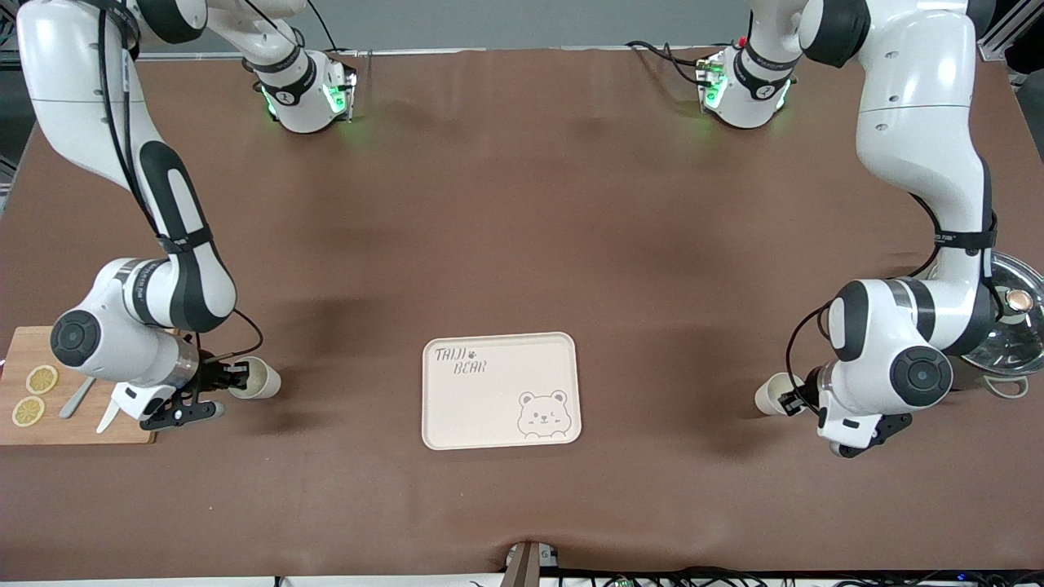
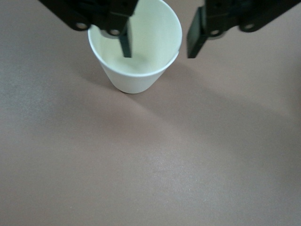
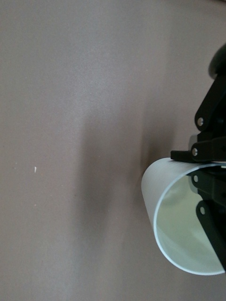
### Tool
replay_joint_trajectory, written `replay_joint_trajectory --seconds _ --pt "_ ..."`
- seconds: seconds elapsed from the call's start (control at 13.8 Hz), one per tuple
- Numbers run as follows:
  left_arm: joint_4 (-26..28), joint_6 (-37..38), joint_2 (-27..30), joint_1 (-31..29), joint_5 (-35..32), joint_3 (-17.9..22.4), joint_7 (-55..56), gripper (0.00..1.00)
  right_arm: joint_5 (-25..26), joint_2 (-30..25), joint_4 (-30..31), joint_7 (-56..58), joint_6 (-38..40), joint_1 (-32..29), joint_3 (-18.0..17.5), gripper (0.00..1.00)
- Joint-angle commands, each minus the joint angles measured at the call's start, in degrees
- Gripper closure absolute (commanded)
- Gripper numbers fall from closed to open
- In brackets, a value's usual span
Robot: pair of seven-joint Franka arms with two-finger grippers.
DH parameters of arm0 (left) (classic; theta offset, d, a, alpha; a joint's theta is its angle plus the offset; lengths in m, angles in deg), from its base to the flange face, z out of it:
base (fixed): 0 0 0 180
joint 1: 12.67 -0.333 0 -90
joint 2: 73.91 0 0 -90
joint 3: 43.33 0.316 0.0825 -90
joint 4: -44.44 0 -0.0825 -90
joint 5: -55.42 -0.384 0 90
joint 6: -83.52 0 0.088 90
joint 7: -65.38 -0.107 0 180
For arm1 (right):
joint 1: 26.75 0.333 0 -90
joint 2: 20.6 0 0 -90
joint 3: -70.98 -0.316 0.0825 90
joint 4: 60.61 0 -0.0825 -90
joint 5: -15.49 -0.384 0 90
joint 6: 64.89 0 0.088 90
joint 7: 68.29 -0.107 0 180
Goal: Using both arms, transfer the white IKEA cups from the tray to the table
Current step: 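Set the cups on the table and open both grippers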
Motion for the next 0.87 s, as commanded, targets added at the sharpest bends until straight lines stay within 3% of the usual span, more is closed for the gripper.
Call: replay_joint_trajectory --seconds 0.0,0.07,0.14,0.22,0.29,0.36,0.43,0.51,0.58,0.79 --pt "0.14 0.01 1.17 -0.53 -0.37 -0.46 -0.92 0.09 -0.3 0.55 -0.13 0.85 -1.11 -0.64 -0.62 1.0" --pt "0.14 0.18 1.52 -0.53 -0.37 -0.46 -1.1 0.0 -0.3 0.55 -0.14 0.76 -1.02 -0.64 -0.71 1.0" --pt "0.06 0.27 2.22 -0.96 -0.46 -0.46 -1.19 0.0 -0.3 0.55 -0.22 0.85 -0.93 -0.73 -0.62 1.0" --pt "0.06 0.45 2.92 -1.05 -0.46 -0.55 -1.28 0.0 -0.3 0.55 -0.4 0.76 -0.67 -0.82 -0.62 0.88" --pt "0.06 0.53 4.15 -1.14 -0.37 -0.55 -1.89 0.0 -0.3 0.55 -0.57 0.76 -0.58 -0.91 -0.62 0.82" --pt "0.06 0.62 5.47 -1.23 -0.37 -0.55 -2.15 0.0 -0.3 0.55 -0.84 0.76 -0.58 -0.91 -0.62 0.66" --pt "0.06 0.71 6.52 -1.66 -0.37 -0.73 -2.07 0.0 -0.3 0.46 -0.84 0.76 -0.58 -0.99 -0.62 0.63" --pt "0.14 0.71 7.93 -1.67 -0.37 -0.73 -2.07 0.0 -0.22 0.46 -1.01 0.76 -0.58 -0.91 -0.62 0.36" --pt "0.14 0.8 8.81 -1.67 -0.37 -0.73 -2.07 0.0 -0.22 0.46 -1.28 0.76 -0.49 -0.99 -0.62 0.0" --pt "0.23 0.89 11.97 -1.58 -0.46 -0.55 -3.29 0.0 -0.13 -0.24 -2.85 0.5 0.82 -1.08 -0.62 0.0"
